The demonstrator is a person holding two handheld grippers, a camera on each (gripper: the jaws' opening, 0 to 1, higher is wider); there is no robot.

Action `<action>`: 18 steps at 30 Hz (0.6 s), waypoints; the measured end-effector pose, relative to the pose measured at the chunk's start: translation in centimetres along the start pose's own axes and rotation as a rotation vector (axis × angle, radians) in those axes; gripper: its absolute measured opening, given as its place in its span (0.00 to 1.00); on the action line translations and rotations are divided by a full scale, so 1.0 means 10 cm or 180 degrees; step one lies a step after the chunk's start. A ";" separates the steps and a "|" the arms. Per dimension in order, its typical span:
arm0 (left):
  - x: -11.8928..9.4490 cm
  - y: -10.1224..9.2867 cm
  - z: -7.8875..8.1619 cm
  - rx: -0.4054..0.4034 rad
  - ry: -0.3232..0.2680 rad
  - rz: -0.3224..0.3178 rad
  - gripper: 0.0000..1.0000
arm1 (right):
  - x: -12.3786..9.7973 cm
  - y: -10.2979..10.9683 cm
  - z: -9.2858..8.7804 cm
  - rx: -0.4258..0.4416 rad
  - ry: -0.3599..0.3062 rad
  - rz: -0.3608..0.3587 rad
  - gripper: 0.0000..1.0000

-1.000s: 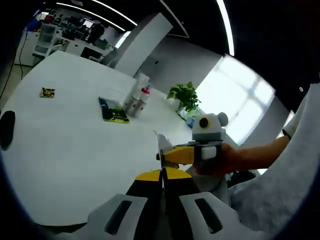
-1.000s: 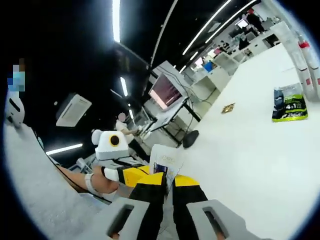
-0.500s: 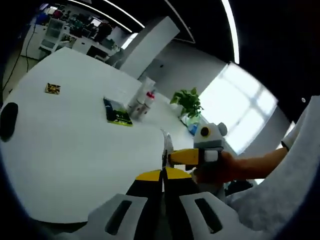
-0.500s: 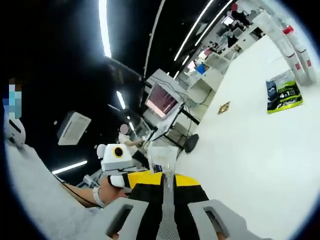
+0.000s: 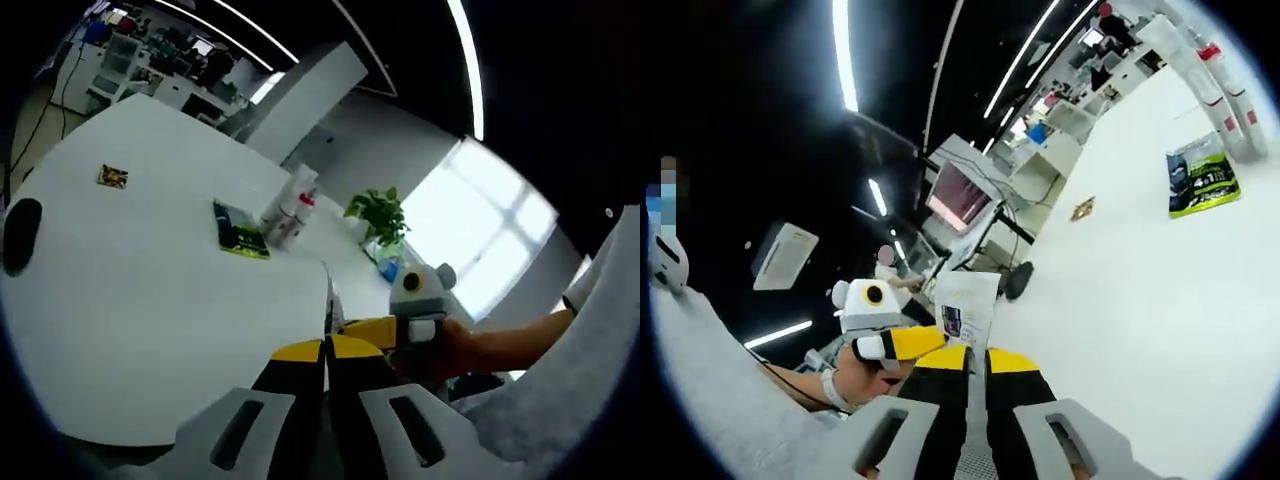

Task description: Arrange the skincare products in the storage area until every visible bottle or jar stands upright without overlapping.

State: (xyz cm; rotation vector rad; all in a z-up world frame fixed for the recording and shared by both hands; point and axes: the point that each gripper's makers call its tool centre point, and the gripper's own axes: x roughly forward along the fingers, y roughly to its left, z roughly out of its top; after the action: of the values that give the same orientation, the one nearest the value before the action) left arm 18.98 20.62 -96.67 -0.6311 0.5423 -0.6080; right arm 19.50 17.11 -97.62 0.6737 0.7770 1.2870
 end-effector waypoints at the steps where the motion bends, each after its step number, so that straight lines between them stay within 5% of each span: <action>1: 0.00 0.00 0.00 -0.0008 0.0001 0.0002 0.00 | 0.00 0.00 0.00 0.0022 -0.0009 0.0006 0.00; 3: 0.01 0.01 -0.02 0.0003 0.0018 0.0032 0.00 | -0.01 0.04 0.00 0.0023 -0.0010 0.0061 0.00; 7: 0.08 0.00 -0.19 0.0507 0.0244 0.0082 0.00 | -0.08 0.03 0.03 0.0009 -0.0048 0.0022 0.00; 11: 0.12 0.03 -0.23 0.0899 0.0262 0.0166 0.04 | -0.11 0.03 0.06 0.0008 -0.0034 -0.0006 0.00; 18: 0.16 0.09 -0.36 0.1196 0.0472 0.0299 0.01 | -0.11 0.00 0.31 0.0122 -0.0201 -0.0012 0.00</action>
State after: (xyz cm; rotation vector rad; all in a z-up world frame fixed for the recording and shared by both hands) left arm 18.20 18.81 -100.21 -0.2058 0.5741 -0.6505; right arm 21.97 15.98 -95.69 0.7399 0.7526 1.2443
